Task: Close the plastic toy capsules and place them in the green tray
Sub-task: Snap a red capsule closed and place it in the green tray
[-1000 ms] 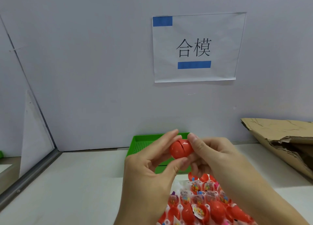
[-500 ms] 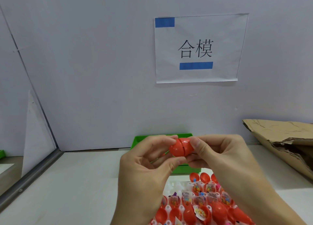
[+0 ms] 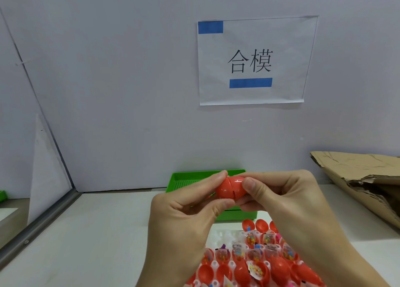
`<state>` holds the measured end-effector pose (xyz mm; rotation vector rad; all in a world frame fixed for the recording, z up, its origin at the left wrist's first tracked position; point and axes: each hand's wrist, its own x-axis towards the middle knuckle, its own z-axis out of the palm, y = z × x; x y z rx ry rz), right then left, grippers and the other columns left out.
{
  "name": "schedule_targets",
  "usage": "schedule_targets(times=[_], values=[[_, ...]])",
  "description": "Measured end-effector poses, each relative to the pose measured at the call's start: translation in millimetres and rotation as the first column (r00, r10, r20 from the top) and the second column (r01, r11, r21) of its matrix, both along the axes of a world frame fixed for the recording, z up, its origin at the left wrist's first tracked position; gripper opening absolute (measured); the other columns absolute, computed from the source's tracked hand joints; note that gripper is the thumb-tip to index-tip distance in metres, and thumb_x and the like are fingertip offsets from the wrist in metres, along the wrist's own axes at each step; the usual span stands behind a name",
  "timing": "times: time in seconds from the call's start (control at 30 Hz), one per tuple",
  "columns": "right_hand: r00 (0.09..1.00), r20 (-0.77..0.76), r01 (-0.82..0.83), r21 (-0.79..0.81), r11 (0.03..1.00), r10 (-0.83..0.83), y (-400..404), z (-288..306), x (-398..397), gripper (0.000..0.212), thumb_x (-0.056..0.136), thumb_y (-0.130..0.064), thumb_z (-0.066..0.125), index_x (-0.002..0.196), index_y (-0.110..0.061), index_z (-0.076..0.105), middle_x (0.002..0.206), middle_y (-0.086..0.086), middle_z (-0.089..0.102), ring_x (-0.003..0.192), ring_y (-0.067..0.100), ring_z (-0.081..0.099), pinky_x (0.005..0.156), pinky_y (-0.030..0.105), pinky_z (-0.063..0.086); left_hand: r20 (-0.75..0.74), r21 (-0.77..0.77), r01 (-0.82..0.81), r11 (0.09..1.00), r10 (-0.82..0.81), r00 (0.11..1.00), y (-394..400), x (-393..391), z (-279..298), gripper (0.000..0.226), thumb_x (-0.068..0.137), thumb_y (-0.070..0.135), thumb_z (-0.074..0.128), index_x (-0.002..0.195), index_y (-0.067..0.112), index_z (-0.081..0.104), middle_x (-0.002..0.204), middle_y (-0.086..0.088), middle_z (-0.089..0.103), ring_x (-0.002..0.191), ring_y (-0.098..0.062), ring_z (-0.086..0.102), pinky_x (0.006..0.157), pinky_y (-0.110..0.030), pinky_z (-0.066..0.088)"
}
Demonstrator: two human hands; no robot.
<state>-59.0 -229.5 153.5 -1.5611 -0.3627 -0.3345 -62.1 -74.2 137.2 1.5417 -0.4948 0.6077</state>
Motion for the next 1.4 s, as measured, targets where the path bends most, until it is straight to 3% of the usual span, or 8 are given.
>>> schedule_targets(times=[0.3,0.5,0.67,0.8,0.9,1.0,1.13,1.4], values=[[1.0,0.026,0.017,-0.008,1.0,-0.017,2,-2,1,0.012,0.07,-0.027,0.068,0.069,-0.032,0.079,0.068,0.004,0.076,0.063,0.017,0.074,0.06,0.019,0.058,0.03,0.045,-0.05,0.998,0.049,0.998,0,-1,-1,0.04,0.055,0.018,0.078,0.089,0.038,0.076,0.093,0.021,0.075,0.093,0.003,0.07,0.08,-0.009,0.053],[0.998,0.041,0.047,-0.084,0.995,-0.043,4,-3,0,0.024,0.084,-0.007,0.07,0.077,-0.029,0.078,0.066,-0.001,0.075,0.059,0.012,0.073,0.057,0.014,0.055,0.039,0.063,-0.14,0.988,0.138,0.99,-1,1,-6,0.046,0.06,0.011,0.08,0.087,0.047,0.073,0.093,0.024,0.074,0.095,0.003,0.07,0.087,-0.015,0.053],[0.995,0.084,0.069,-0.129,0.989,-0.059,6,-5,-1,0.018,0.081,-0.011,0.073,0.08,-0.028,0.079,0.063,-0.004,0.074,0.056,0.009,0.071,0.055,0.013,0.054,0.015,0.083,-0.226,0.971,0.226,0.974,-3,1,-9,0.063,0.07,-0.017,0.074,0.08,0.045,0.076,0.087,0.021,0.075,0.092,0.0,0.071,0.09,-0.024,0.054],[0.991,0.11,0.083,-0.1,0.991,-0.072,11,-8,-1,0.019,0.072,-0.031,0.066,0.084,-0.024,0.08,0.064,-0.008,0.075,0.057,0.008,0.072,0.057,0.015,0.056,0.029,0.09,-0.286,0.954,0.284,0.958,-5,-1,-8,0.069,0.071,-0.019,0.073,0.083,0.049,0.073,0.086,0.024,0.074,0.092,0.003,0.07,0.087,-0.012,0.052],[0.992,0.109,0.073,-0.066,0.995,-0.065,11,-8,-2,0.018,0.074,-0.031,0.064,0.08,-0.025,0.079,0.065,-0.006,0.075,0.059,0.009,0.072,0.057,0.017,0.057,0.078,0.107,-0.295,0.949,0.288,0.954,-6,-2,-8,0.067,0.068,-0.013,0.079,0.085,0.052,0.071,0.087,0.026,0.074,0.091,0.004,0.07,0.083,-0.01,0.053],[0.996,0.083,0.027,-0.041,0.999,-0.024,9,-2,-5,0.021,0.077,-0.034,0.063,0.075,-0.023,0.081,0.063,-0.001,0.075,0.056,0.013,0.072,0.054,0.015,0.055,0.109,0.083,-0.233,0.969,0.223,0.969,-9,-5,-6,0.041,0.066,0.013,0.08,0.092,0.045,0.075,0.088,0.021,0.076,0.086,-0.001,0.073,0.08,-0.012,0.054],[0.999,0.031,-0.032,0.03,0.999,0.031,2,7,-6,0.029,0.068,-0.046,0.068,0.074,-0.022,0.082,0.061,0.01,0.073,0.054,0.019,0.071,0.055,0.02,0.057,0.058,-0.041,-0.05,0.998,0.052,0.997,-14,-7,-2,0.032,0.075,0.018,0.075,0.101,0.035,0.075,0.092,0.009,0.077,0.088,-0.011,0.074,0.077,-0.013,0.055],[0.992,-0.072,-0.091,0.168,0.982,0.104,-1,6,-3,0.034,0.062,-0.047,0.073,0.083,-0.021,0.076,0.067,0.016,0.073,0.057,0.023,0.069,0.06,0.024,0.059,0.002,-0.207,0.058,0.977,-0.058,0.998,-14,-5,2,0.044,0.054,0.028,0.083,0.097,0.03,0.077,0.087,0.002,0.078,0.078,-0.01,0.075,0.069,-0.012,0.055]])
